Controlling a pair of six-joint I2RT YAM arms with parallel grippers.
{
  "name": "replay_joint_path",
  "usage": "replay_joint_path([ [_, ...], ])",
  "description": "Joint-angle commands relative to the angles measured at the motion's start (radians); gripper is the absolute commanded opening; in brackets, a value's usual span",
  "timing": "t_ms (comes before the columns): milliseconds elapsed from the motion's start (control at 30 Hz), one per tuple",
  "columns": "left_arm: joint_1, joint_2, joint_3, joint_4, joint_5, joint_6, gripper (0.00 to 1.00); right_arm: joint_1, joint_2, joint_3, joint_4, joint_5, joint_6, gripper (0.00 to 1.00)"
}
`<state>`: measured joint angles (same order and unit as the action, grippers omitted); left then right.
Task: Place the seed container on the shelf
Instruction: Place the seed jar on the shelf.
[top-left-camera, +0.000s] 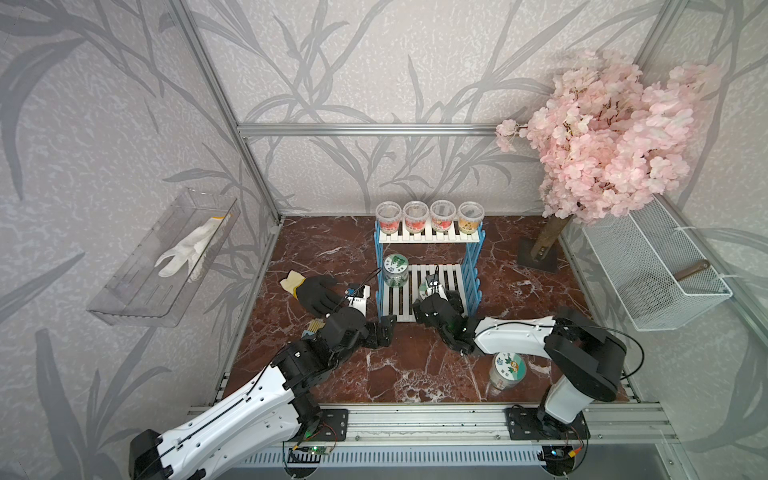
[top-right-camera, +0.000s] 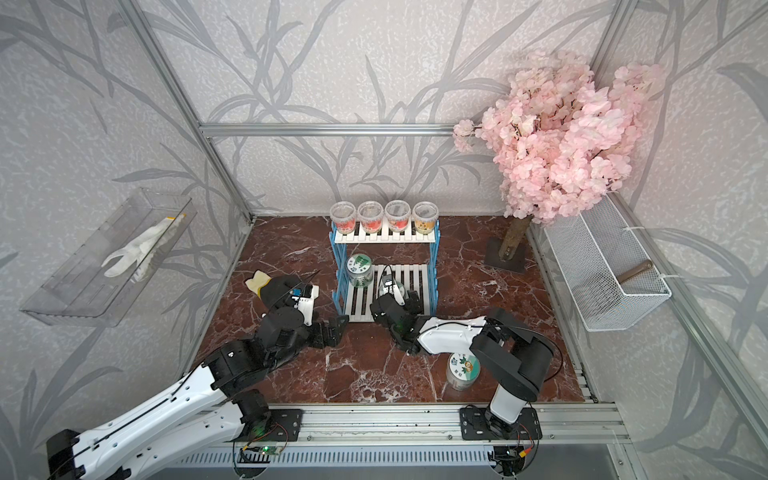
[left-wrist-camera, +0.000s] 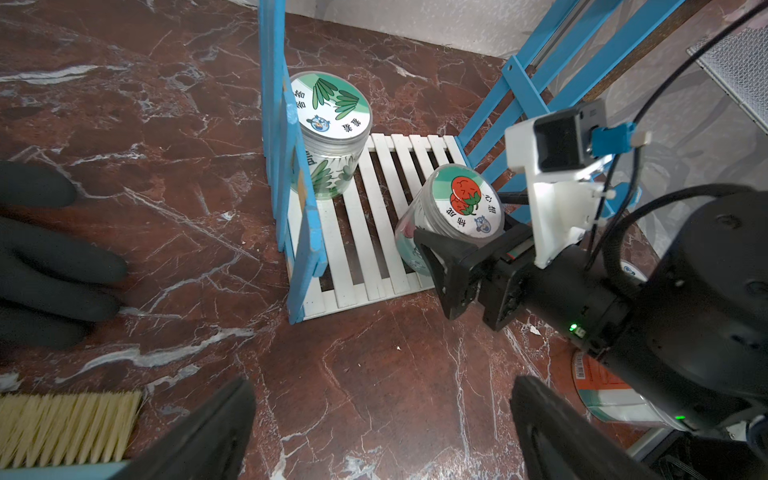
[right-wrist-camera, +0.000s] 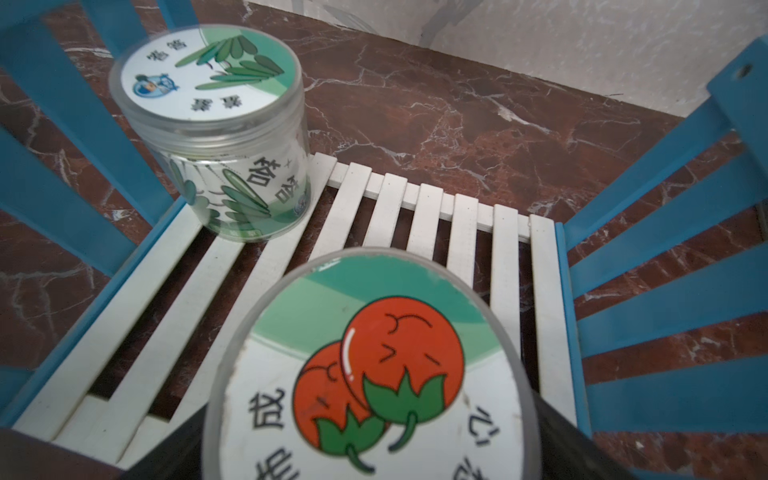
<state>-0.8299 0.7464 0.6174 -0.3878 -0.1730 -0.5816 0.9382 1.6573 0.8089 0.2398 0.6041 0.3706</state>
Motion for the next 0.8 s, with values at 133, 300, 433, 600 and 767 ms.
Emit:
replay_joint_path([
  [133, 0.006, 0.015, 0.009, 0.01, 0.019, -0.001, 1.0, -0.021, -0.104, 0.127, -0.327, -0.112, 0.067, 0.99],
  [300, 0.007, 0.024, 0.011, 0.006, 0.025, 0.006, 1.0, -0.021, -0.131, 0.172, -0.43, -0.146, 0.122, 0.99],
  [433, 0.009, 0.027, 0.014, 0.004, 0.023, 0.005, 1.0, -0.022, -0.1, 0.223, -0.468, -0.139, 0.153, 1.0],
  [600, 0.01, 0.027, 0.019, -0.003, 0.029, 0.004, 1.0, -0.021, -0.037, 0.281, -0.484, -0.116, 0.187, 1.0],
  [767, 0.012, 0.025, 0.021, -0.017, 0.032, 0.003, 1.0, -0.073, 0.011, 0.326, -0.522, -0.138, 0.23, 1.0],
])
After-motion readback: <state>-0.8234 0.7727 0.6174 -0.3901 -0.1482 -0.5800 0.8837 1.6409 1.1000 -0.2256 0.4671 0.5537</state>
